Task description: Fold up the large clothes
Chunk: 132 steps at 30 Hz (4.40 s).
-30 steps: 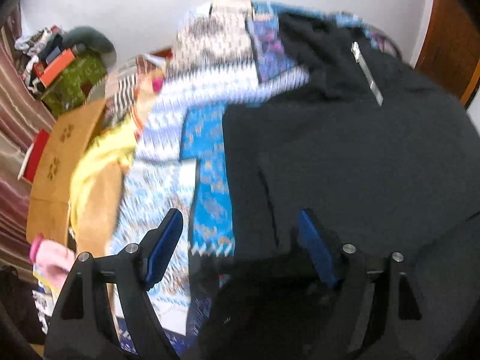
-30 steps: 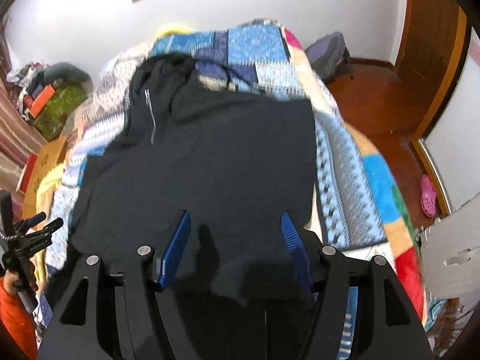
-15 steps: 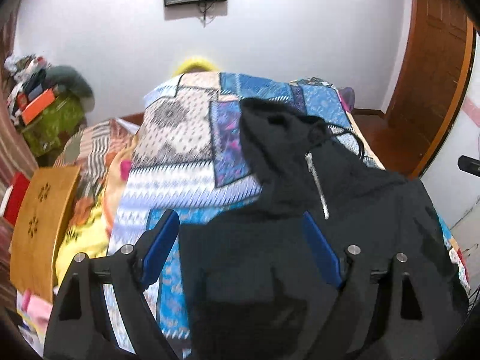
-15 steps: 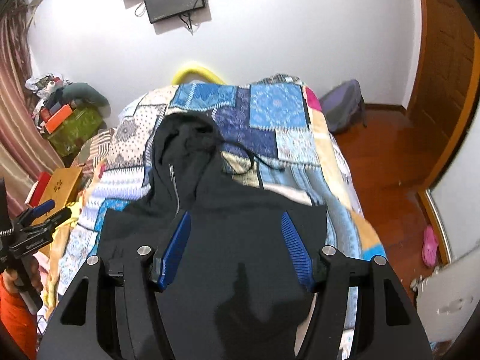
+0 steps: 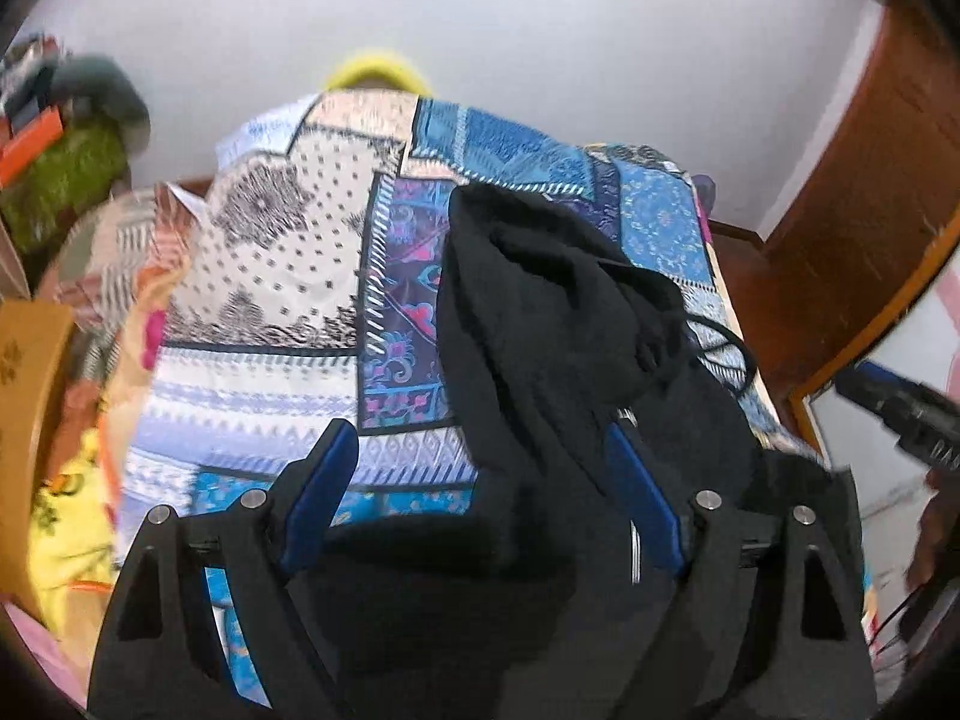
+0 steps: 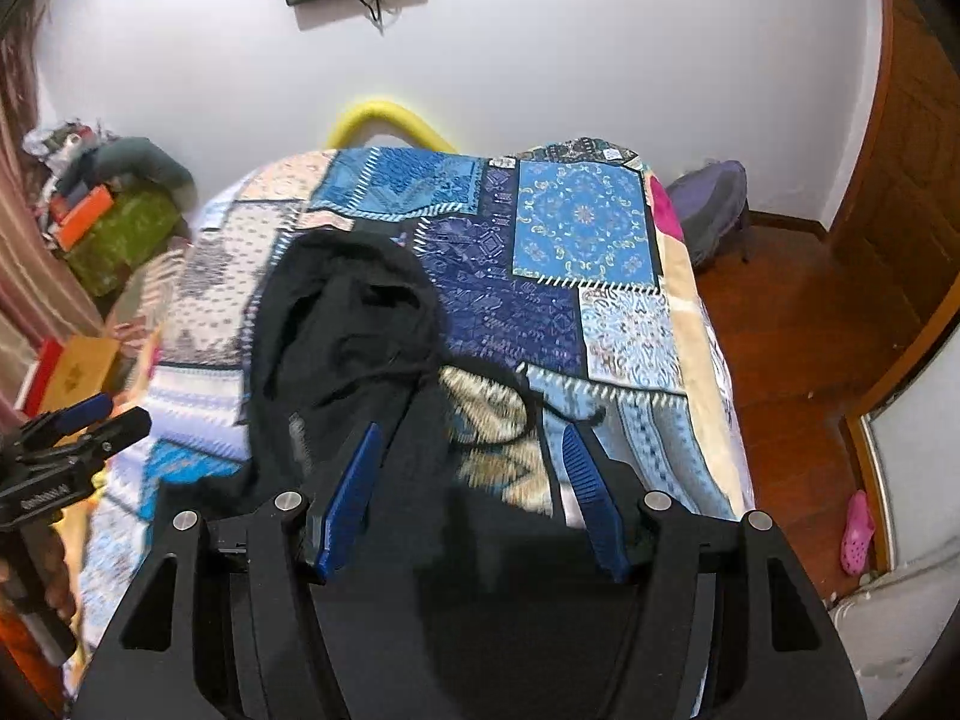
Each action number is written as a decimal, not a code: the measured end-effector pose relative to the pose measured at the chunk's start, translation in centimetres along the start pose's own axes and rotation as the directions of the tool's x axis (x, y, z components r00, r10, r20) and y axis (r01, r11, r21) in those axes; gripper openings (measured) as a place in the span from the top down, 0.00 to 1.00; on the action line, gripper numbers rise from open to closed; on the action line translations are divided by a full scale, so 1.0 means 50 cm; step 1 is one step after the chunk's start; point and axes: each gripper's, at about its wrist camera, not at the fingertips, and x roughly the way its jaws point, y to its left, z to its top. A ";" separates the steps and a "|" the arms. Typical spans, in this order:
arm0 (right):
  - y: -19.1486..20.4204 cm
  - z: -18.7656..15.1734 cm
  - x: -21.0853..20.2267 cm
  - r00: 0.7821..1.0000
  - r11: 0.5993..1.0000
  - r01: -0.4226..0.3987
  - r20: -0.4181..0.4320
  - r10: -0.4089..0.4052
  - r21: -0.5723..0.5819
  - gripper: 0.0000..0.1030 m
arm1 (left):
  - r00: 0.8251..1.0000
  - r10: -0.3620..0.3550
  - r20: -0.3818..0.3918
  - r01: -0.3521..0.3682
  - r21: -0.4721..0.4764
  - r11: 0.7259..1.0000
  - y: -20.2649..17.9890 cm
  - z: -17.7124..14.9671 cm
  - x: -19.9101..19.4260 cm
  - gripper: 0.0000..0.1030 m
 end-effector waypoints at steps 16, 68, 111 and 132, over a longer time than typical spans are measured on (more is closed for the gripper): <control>-0.025 0.112 0.267 0.987 0.986 -0.029 -0.152 0.054 0.161 0.43 | 0.989 -0.092 -0.113 0.080 -0.113 0.990 0.024 0.077 0.253 0.48; 0.009 -0.308 -0.172 0.998 0.986 -0.056 -0.045 0.050 -0.154 0.93 | 0.999 0.049 -0.006 -0.045 0.279 0.959 0.045 -0.433 -0.322 0.50; 0.093 -0.352 -0.207 0.995 0.957 -0.101 -0.035 0.095 -0.270 0.48 | 0.998 -0.050 0.027 0.046 0.128 0.991 0.045 -0.397 -0.289 0.31; -0.214 -0.300 -0.172 0.999 0.968 -0.030 -0.033 0.040 0.250 0.45 | 0.982 -0.157 -0.110 0.121 -0.278 0.953 0.274 -0.380 -0.106 0.31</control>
